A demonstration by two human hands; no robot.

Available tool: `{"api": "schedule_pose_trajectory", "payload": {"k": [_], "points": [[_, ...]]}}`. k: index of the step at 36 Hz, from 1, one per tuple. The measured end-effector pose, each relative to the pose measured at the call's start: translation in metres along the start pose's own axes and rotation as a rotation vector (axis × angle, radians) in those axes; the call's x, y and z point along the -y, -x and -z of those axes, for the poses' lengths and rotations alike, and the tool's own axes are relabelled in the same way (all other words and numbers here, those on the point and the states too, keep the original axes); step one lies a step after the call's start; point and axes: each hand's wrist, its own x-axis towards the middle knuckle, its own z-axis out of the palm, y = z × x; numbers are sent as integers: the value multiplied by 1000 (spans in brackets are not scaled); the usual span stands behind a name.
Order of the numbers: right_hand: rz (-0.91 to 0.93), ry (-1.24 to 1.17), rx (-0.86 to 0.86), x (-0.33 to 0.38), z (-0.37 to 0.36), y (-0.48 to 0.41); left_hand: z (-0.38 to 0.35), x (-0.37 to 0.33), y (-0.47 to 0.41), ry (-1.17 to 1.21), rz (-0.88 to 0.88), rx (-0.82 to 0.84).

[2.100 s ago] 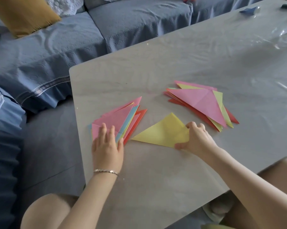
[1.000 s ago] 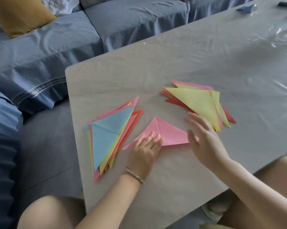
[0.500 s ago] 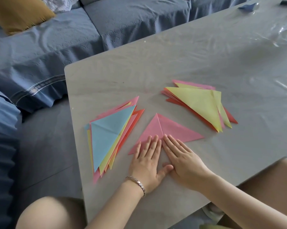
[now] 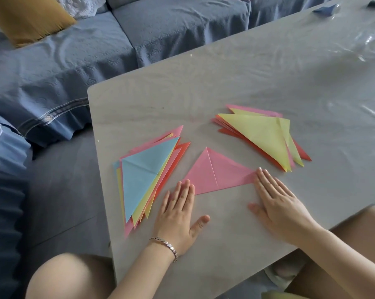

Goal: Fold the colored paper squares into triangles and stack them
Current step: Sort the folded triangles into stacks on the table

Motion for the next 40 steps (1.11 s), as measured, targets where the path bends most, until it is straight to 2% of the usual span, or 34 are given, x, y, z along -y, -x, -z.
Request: {"api": "schedule_pose_trajectory", "payload": {"k": [6,10,13,16,19,21,24,30,34,38,40], "points": [[-57,-34,50,-8,0,4,0,2,8,25,84,1],[-29,-77,51,-7,7,2,2,1,12,31,127,8],[-48,-156,-6,-3,15,-3,5,-1,12,24,154,8],[-102,-293,-75,6,30,-11,8,-2,13,72,147,-147],[-164,-455,-65,15,41,-22,19,0,15,140,-35,-406],[-144,-505,-27,23,45,-33,19,8,13,165,-119,-573],[-176,-452,92,33,47,-52,26,20,6,214,-26,-645],[-401,-340,278,40,48,-80,35,46,-8,184,239,-641],[-437,-384,350,39,51,-85,35,51,-18,201,366,-491],[-442,-477,335,40,50,-75,34,48,-23,250,434,-405],[-420,-528,249,38,45,-66,34,45,-22,288,444,-397]]}}
